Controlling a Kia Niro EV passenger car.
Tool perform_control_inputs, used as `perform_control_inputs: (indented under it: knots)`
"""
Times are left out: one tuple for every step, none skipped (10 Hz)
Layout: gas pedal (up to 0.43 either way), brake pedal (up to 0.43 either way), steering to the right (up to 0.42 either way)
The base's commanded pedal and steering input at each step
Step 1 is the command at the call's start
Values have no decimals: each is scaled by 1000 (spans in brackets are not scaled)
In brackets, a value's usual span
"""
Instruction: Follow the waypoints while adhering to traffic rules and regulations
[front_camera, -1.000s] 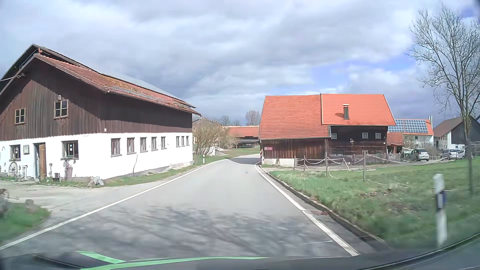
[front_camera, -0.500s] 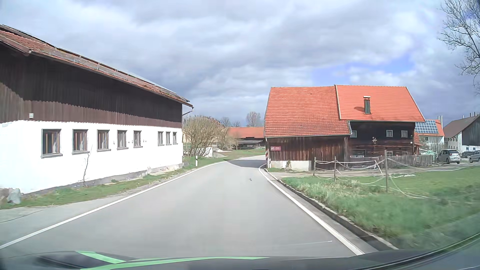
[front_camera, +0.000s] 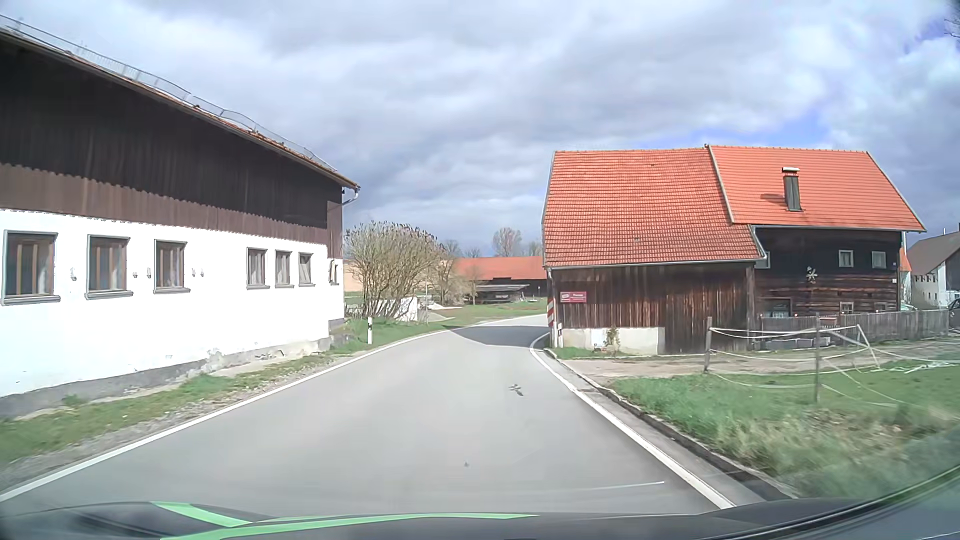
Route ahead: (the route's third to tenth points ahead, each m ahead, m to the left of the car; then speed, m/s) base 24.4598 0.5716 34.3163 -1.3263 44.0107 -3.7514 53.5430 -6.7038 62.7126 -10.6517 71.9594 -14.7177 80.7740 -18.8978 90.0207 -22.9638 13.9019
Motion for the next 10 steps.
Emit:
perform_control_inputs:
  knots:
    - [0,0,-1]
    - [0,0,0]
    - [0,0,0]
    - [0,0,0]
    - [0,0,2]
    - [8,0,4]
    - [8,0,8]
    - [20,0,12]
    - [28,0,18]
    - [39,0,23]
